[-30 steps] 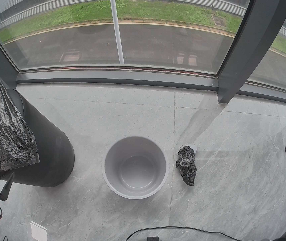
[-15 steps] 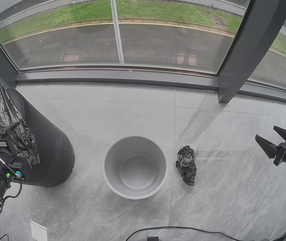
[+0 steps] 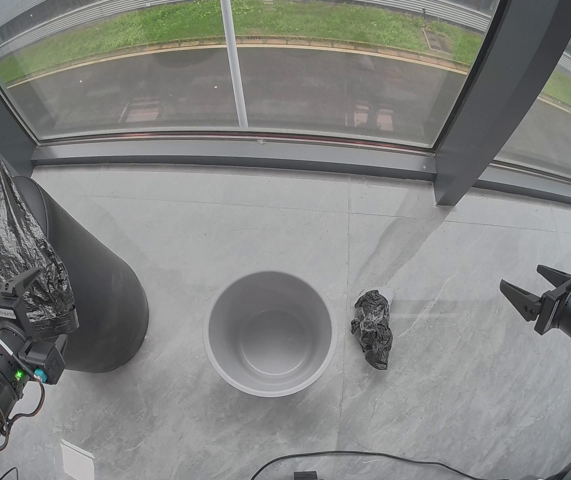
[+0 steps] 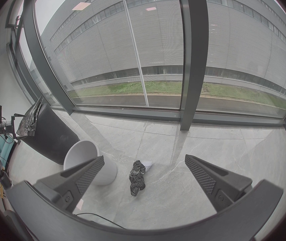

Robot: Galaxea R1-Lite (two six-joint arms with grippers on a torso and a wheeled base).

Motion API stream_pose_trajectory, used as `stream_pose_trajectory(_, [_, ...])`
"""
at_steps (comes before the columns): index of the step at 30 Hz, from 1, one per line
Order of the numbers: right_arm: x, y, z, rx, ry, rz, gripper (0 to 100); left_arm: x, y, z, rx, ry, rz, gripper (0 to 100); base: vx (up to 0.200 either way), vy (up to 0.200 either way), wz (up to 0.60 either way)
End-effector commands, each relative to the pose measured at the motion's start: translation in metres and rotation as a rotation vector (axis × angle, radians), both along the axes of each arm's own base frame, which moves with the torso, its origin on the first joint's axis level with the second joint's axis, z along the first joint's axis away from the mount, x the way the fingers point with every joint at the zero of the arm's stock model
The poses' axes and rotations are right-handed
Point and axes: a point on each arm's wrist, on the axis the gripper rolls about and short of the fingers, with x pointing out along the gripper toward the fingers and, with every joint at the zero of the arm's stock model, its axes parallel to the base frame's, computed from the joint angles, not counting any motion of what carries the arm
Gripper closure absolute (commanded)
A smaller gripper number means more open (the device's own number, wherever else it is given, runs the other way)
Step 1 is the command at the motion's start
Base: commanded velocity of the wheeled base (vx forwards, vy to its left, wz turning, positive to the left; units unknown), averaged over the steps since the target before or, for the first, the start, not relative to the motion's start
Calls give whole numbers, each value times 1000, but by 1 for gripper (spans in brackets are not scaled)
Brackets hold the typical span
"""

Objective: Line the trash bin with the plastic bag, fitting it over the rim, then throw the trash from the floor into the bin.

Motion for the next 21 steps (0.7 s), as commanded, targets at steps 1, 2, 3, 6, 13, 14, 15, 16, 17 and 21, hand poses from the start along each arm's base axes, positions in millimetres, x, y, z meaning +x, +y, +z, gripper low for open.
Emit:
stream_pose_trajectory(1, [0,0,-1,0,5,0,0,-15,5,-6,0,-5,23,0,0,0,0])
stream_pose_trajectory(2, [0,0,-1,0,7,0,0,-15,6,-7,1,-2,26,0,0,0,0])
stream_pose_trajectory(3, [0,0,-2,0,10,2,0,-15,7,-10,4,10,36,0,0,0,0])
stream_pose_trajectory(6, [1,0,-3,0,17,2,0,-13,7,-11,6,21,39,0,0,0,0])
stream_pose_trajectory(13, [2,0,-5,1,27,2,0,-7,6,-13,-13,44,54,0,0,0,0])
stream_pose_trajectory(14, [3,1,-6,1,33,3,0,-5,6,-14,-32,50,59,0,0,0,0])
stream_pose_trajectory(15, [4,0,-7,0,41,2,0,-2,6,-16,-51,59,64,0,0,0,0])
stream_pose_trajectory(16, [5,0,-8,0,45,2,0,0,5,-17,-66,63,68,0,0,0,0])
stream_pose_trajectory(17, [6,0,-9,0,50,2,0,2,5,-17,-81,69,74,0,0,0,0])
stream_pose_trajectory(21, [7,0,-10,0,56,2,0,5,5,-16,-94,64,78,0,0,0,0])
